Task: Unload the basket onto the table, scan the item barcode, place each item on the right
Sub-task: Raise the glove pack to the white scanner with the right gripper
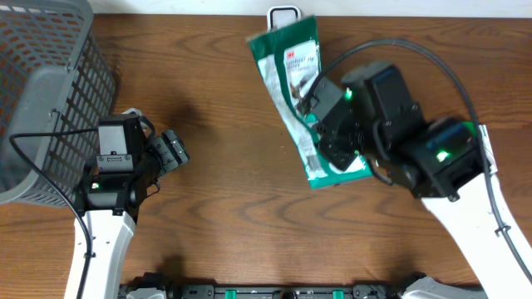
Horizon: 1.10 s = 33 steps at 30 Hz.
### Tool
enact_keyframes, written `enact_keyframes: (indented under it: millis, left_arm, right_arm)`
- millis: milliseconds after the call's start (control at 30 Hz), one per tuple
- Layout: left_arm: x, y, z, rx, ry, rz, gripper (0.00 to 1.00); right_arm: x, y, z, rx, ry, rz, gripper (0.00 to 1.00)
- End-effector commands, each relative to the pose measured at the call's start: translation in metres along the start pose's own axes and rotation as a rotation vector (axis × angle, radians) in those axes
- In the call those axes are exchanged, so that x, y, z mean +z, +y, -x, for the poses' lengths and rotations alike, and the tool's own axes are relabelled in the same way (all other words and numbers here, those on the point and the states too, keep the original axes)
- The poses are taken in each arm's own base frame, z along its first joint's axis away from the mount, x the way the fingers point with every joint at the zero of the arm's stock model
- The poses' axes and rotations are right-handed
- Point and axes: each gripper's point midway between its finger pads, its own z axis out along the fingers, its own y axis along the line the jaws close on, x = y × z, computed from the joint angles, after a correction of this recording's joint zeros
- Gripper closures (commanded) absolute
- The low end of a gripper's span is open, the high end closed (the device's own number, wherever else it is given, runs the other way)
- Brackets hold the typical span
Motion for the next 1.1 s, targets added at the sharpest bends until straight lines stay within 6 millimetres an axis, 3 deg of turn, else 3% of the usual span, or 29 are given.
enact_keyframes:
  millis: [0,133,233,533,633,833,1067]
  left_arm:
    - [-0.001,0.002,0.002,0.002,-0.006,0.011,0.13]
    - [-0.001,0.002,0.002,0.002,-0.006,0.011,0.13]
    - [-0.001,0.002,0.002,0.002,-0.006,0.011,0.13]
    - [-0.001,0.002,0.002,0.002,-0.006,0.011,0.13]
    - [-0.001,0.002,0.002,0.002,-0.006,0.011,0.13]
    - [-0.001,0.002,0.002,0.002,-0.006,0.011,0.13]
    - [-0.001,0.002,0.002,0.002,-0.006,0.011,0.13]
  right_arm:
    - [-0.014,-0.017,0.024,-0.083,0.005,-0.054,0.99]
    - [-0.02,-0.023,0.049,-0.157,0.035,-0.039,0.99]
    - [-0.011,-0.023,0.053,-0.216,0.083,-0.036,0.99]
    - [0.066,-0.039,0.044,-0.38,0.305,-0.136,0.99]
    - [0.088,-0.053,0.048,-0.418,0.349,-0.221,0.99]
    - [0.118,-0.086,0.08,-0.473,0.313,-0.434,0.99]
    - [0.152,-0.097,0.122,-0.633,0.247,-0.559,0.99]
